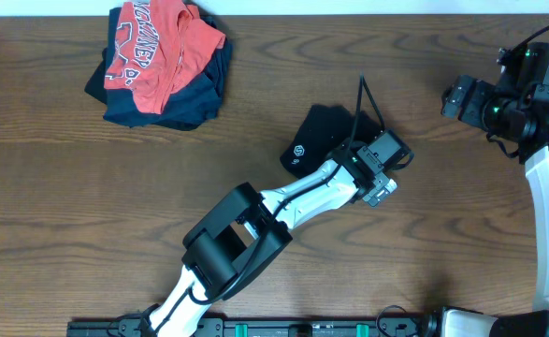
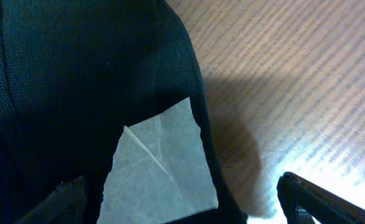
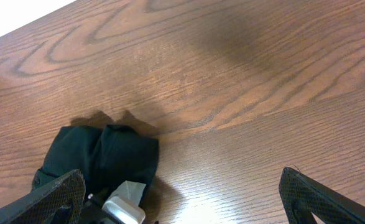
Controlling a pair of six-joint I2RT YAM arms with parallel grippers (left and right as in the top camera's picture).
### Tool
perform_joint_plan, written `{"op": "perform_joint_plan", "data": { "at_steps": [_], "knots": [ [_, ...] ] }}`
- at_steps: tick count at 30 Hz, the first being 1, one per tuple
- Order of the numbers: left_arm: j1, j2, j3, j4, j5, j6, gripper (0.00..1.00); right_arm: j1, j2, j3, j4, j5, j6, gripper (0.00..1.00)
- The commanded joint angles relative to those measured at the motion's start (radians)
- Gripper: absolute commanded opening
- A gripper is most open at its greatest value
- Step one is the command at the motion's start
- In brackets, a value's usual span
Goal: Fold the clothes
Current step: 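Grasp the folded black shirt bundle with the left gripper and lift it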
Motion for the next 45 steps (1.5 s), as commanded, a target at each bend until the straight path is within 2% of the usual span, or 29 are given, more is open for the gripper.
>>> {"op": "perform_joint_plan", "data": {
  "at_steps": [1, 5, 11, 12, 14, 16, 19, 20, 21, 22, 25, 30, 32, 42, 45],
  "knots": [
    [0.005, 0.039, -0.005, 0.014, -0.056, -0.016, 0.98, -0.004, 0.001, 0.003, 0.000, -0.003, 0.003, 0.97],
    [0.008, 0.071, -0.005, 0.039, -0.135, -0.016, 0.98, -0.004, 0.001, 0.003, 0.000, -0.003, 0.003, 0.98],
    [0.028, 0.104, -0.005, 0.036, -0.143, -0.016, 0.99, -0.004, 0.001, 0.003, 0.000, 0.000, 0.000, 0.98],
    [0.033, 0.105, -0.005, 0.032, -0.151, -0.016, 0.95, -0.004, 0.001, 0.003, 0.000, 0.004, -0.001, 0.98],
    [0.043, 0.105, -0.005, 0.026, -0.177, -0.017, 0.75, -0.004, 0.001, 0.003, 0.000, 0.005, -0.008, 0.98],
    [0.053, 0.105, -0.005, 0.018, -0.196, -0.018, 0.47, -0.004, 0.001, 0.003, 0.000, 0.005, -0.008, 0.98],
    [0.063, 0.103, -0.005, 0.007, -0.207, -0.022, 0.25, -0.004, 0.001, 0.003, 0.000, 0.008, -0.008, 0.98],
    [0.065, 0.102, -0.005, 0.000, -0.211, -0.022, 0.15, -0.004, 0.001, 0.003, 0.000, 0.008, -0.008, 0.98],
    [0.068, 0.099, -0.005, -0.006, -0.213, -0.025, 0.08, -0.004, 0.001, 0.003, 0.000, 0.008, -0.008, 0.98],
    [0.070, 0.096, -0.005, -0.010, -0.213, -0.024, 0.06, -0.004, 0.001, 0.003, 0.000, 0.008, -0.008, 0.98],
    [0.075, 0.083, -0.005, -0.011, -0.218, -0.023, 0.06, -0.004, 0.001, 0.003, 0.000, 0.008, -0.008, 0.98],
    [0.079, 0.025, -0.004, -0.014, -0.315, 0.021, 0.06, -0.004, 0.001, 0.003, 0.000, 0.007, -0.008, 0.98],
    [0.079, 0.006, -0.004, -0.014, -0.315, 0.056, 0.06, -0.004, 0.001, 0.003, 0.000, 0.007, -0.008, 0.98],
    [0.078, 0.003, -0.004, -0.063, -0.295, 0.048, 0.06, -0.004, 0.001, 0.003, -0.002, 0.007, -0.008, 0.98],
    [0.079, 0.004, -0.004, -0.063, -0.294, 0.048, 0.10, -0.004, 0.001, 0.003, -0.002, 0.007, -0.008, 0.98]
  ]
}}
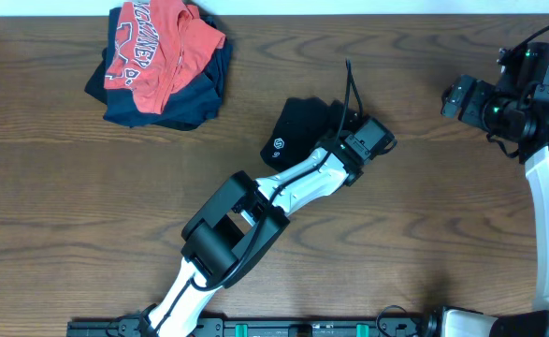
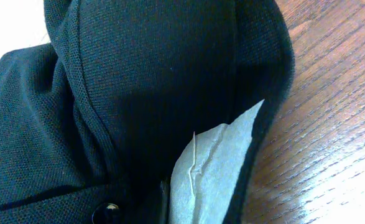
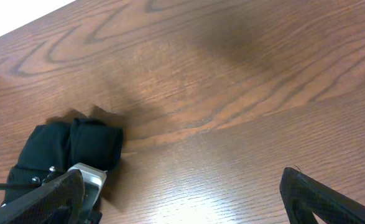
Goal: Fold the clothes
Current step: 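Grasp the folded black shirt bundle with the left gripper and lift it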
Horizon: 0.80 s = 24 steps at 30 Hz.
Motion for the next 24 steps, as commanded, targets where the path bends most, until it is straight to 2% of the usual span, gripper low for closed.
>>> {"op": "perform_joint_plan", "data": {
  "at_steps": [1, 3, 5, 7, 24],
  "knots": [
    [0.006, -0.025, -0.015, -0.016, -0.016, 0.009, 0.14, -0.004, 0.001, 0.003, -0.002, 0.006, -0.007, 0.98],
    [0.006, -0.020, -0.015, -0.017, -0.015, 0.009, 0.17, -0.004, 0.001, 0.003, -0.002, 0.006, -0.007, 0.98],
    [0.006, -0.012, -0.015, -0.017, -0.003, 0.010, 0.25, -0.003, 0.001, 0.003, -0.002, 0.006, -0.007, 0.98],
    [0.006, -0.003, -0.015, -0.019, 0.008, 0.009, 0.27, -0.003, 0.001, 0.003, -0.002, 0.006, -0.007, 0.98],
    [0.006, 0.067, -0.015, -0.007, 0.026, 0.009, 0.29, -0.004, 0.001, 0.003, -0.001, 0.006, -0.007, 0.98]
  ]
}}
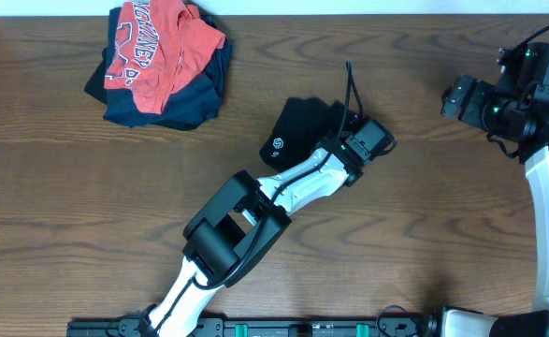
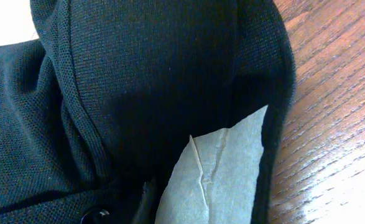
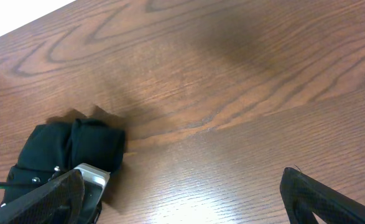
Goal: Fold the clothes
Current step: 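Grasp the folded black shirt bundle with the left gripper and lift it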
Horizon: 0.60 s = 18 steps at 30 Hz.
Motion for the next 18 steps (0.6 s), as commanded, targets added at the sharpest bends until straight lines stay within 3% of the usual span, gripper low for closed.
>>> {"op": "perform_joint_plan", "data": {
  "at_steps": [1, 9, 14, 15, 18],
  "knots": [
    [0.006, 0.060, -0.015, -0.003, 0.018, 0.005, 0.31, -0.004, 0.001, 0.003, 0.000, 0.006, -0.007, 0.98],
    [0.009, 0.095, -0.015, 0.039, 0.066, 0.006, 0.50, -0.004, 0.001, 0.003, 0.000, 0.012, -0.007, 0.98],
    [0.024, 0.109, -0.015, 0.035, 0.066, 0.006, 0.52, -0.004, 0.001, 0.003, -0.003, 0.015, -0.008, 0.98],
    [0.030, 0.110, -0.015, 0.034, 0.067, 0.005, 0.49, -0.004, 0.001, 0.003, -0.003, 0.017, -0.008, 0.98],
    [0.044, 0.109, -0.015, 0.028, 0.066, 0.005, 0.06, -0.004, 0.001, 0.003, -0.007, 0.032, -0.008, 0.98]
  ]
}}
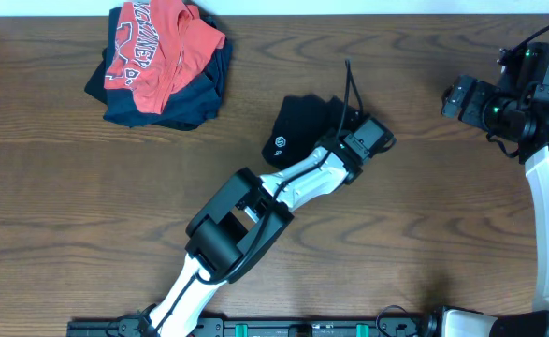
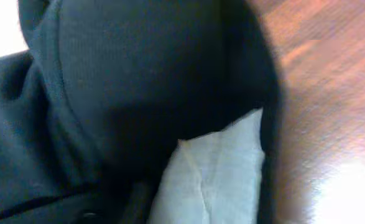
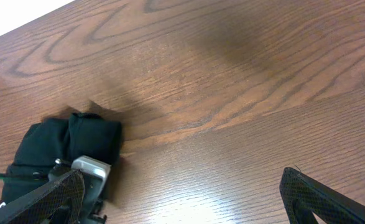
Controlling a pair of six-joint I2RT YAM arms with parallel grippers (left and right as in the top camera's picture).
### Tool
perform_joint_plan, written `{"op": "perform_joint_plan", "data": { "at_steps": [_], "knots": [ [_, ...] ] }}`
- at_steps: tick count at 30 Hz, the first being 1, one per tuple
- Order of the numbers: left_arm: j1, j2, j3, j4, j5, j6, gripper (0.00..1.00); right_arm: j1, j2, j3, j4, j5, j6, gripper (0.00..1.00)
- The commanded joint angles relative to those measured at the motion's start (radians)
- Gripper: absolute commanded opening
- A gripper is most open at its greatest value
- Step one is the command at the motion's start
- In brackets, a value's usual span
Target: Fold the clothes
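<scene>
A folded black garment (image 1: 297,131) with a small white logo lies at mid-table. It fills the left wrist view (image 2: 138,81), where a white label (image 2: 213,174) sticks out of its fold. My left gripper (image 1: 338,134) is at the garment's right edge; its fingers are buried in the cloth and it looks shut on it. My right gripper (image 3: 182,205) hangs open and empty at the far right (image 1: 456,98), well clear of the garment (image 3: 64,143).
A pile of clothes (image 1: 162,61), an orange printed shirt on top of navy ones, sits at the back left. The wooden table (image 1: 442,234) stretches bare between the two arms. The left arm lies diagonally from the front edge to the middle.
The black garment and my left gripper have shifted very slightly to the left, and the left wrist view is now blurred. The right arm has not moved.
My left gripper was open over the black garment's label, a little right of centre. Then its fingers were buried in the cloth and the garment lay further back and left. It has stayed about there since. The right arm has kept still.
</scene>
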Motion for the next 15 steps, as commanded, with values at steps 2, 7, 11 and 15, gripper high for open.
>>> {"op": "perform_joint_plan", "data": {
  "at_steps": [2, 7, 11, 15],
  "knots": [
    [0.033, 0.076, -0.025, -0.029, 0.057, 0.002, 0.06, -0.004, 0.001, 0.003, -0.009, 0.023, -0.018, 0.98],
    [0.034, 0.040, -0.024, -0.049, 0.045, 0.014, 0.06, -0.004, 0.001, 0.003, -0.005, 0.023, -0.019, 0.98],
    [0.037, -0.029, -0.023, -0.071, -0.031, 0.036, 0.06, -0.004, 0.001, 0.003, 0.000, 0.023, -0.018, 0.98],
    [0.051, -0.124, -0.023, -0.081, -0.106, 0.089, 0.06, -0.004, 0.001, 0.003, 0.008, 0.019, -0.018, 0.99]
  ]
}}
